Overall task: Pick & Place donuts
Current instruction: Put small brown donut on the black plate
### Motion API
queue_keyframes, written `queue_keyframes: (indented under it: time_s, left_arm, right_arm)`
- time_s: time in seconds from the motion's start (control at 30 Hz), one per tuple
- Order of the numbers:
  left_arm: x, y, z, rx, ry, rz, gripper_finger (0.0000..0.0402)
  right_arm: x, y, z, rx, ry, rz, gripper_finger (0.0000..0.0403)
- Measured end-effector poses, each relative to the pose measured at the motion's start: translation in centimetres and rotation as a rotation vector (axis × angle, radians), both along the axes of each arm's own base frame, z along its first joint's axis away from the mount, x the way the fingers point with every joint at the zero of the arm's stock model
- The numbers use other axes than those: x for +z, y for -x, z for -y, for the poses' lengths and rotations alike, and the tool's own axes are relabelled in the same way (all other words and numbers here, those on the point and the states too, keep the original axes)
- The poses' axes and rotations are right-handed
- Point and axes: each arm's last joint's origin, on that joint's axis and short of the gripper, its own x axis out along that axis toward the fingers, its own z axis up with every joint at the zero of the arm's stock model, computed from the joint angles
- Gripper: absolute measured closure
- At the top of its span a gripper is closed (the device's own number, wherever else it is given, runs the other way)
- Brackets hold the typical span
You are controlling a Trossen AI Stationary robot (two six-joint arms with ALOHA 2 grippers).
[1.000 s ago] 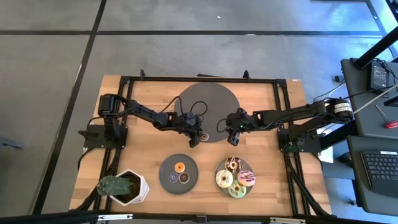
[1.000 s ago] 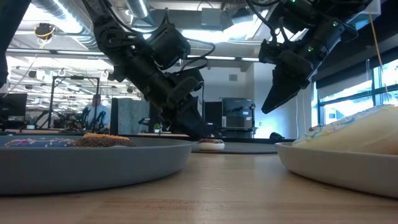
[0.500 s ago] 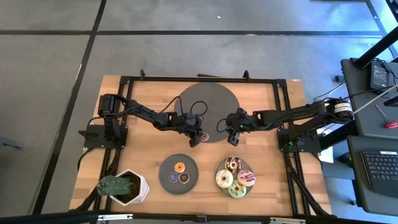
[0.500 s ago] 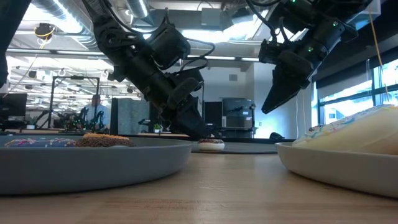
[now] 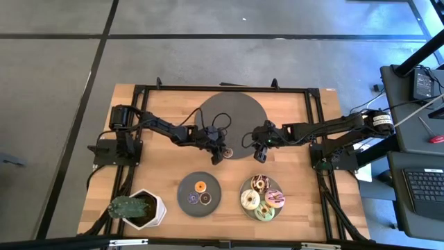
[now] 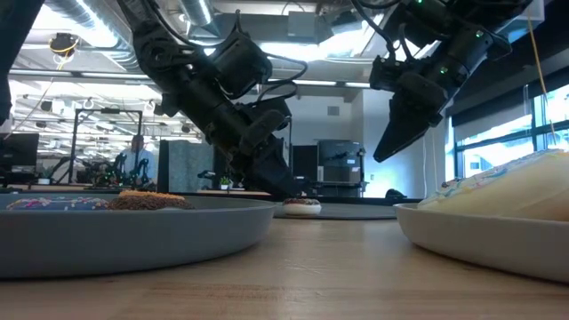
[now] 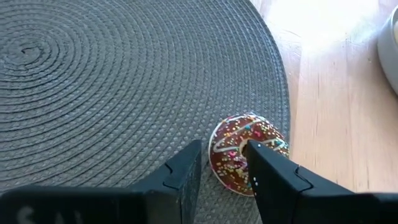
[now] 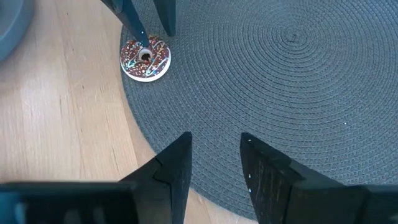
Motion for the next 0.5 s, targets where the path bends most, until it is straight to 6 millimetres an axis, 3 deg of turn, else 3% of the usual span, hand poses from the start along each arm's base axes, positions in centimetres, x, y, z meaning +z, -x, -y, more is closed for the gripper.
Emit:
queue_keyframes:
  time_s: [0.5]
  left_arm:
    - [-1.7, -0.5, -0.1, 0.003, 0.007, 0.007, 0.0276]
  right_arm:
    - [0.1, -0.1, 0.0, 0.001, 0.001, 0.019, 0.0265]
